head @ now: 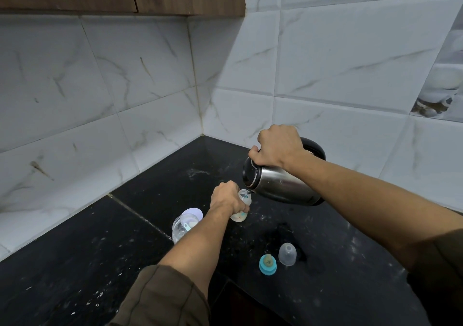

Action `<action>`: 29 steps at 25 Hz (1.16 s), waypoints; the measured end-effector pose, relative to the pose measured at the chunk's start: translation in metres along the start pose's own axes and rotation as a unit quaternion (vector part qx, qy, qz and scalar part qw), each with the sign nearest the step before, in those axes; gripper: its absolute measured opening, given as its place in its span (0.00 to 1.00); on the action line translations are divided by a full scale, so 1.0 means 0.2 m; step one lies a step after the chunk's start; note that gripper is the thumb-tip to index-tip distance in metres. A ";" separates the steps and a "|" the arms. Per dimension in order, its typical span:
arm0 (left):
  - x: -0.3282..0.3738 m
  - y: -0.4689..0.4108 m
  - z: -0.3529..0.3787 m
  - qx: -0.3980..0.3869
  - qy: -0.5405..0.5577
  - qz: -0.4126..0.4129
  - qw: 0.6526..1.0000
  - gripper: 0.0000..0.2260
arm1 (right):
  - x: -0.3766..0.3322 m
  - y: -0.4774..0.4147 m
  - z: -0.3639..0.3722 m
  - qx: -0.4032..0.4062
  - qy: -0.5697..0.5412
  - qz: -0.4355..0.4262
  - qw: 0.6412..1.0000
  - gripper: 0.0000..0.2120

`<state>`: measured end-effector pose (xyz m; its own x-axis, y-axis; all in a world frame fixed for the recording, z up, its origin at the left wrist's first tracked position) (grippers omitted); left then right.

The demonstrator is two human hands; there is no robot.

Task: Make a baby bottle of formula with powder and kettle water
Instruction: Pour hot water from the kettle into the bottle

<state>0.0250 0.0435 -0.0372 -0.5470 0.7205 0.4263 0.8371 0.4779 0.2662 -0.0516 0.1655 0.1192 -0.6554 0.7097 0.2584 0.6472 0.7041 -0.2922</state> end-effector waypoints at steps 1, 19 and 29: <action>0.00 0.00 0.00 -0.001 -0.002 0.001 1.000 0.19 | 0.00 0.00 0.00 -0.001 0.001 -0.001 1.000 0.18; 0.02 -0.01 0.01 -0.010 0.007 0.009 1.000 0.21 | 0.00 0.02 -0.03 -0.005 0.015 -0.008 1.000 0.18; 0.01 -0.01 0.02 -0.010 0.003 0.008 1.000 0.21 | -0.02 0.02 -0.03 -0.004 0.019 -0.010 1.000 0.18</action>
<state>0.0218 0.0461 -0.0396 -0.5329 0.7250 0.4363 0.8461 0.4557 0.2763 -0.0446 0.1664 0.1220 -0.6535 0.6953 0.2992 0.6367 0.7187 -0.2795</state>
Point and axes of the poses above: each hand's wrist, its own y-axis away from the middle knuckle, its own z-axis out of the palm, x = y × z, the point moved 4 cm from there along -y, towards the middle knuckle, and after that the axes turned 7 degrees about -x, right-handed, at the moved point
